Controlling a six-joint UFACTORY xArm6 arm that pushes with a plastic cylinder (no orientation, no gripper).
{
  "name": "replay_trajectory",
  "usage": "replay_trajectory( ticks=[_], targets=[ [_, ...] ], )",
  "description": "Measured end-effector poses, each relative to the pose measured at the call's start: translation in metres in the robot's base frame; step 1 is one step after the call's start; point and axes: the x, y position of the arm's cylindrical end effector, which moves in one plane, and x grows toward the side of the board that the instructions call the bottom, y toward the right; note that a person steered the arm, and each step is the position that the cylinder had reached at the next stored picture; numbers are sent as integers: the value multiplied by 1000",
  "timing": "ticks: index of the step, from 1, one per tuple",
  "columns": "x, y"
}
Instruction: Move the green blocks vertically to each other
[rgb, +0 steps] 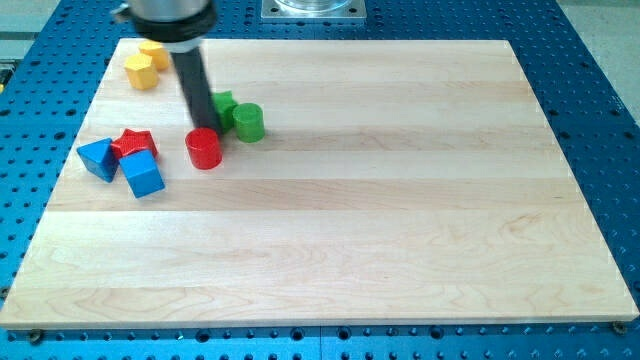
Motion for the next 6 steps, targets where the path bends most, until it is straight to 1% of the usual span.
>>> replay_trajectory(
  ticks=[1, 2, 3, 4, 5, 6],
  targets=[
    [-9, -12],
    [-36, -25],
    [-52, 6],
    [22, 20],
    [61, 64],
    [38, 84]
  ],
)
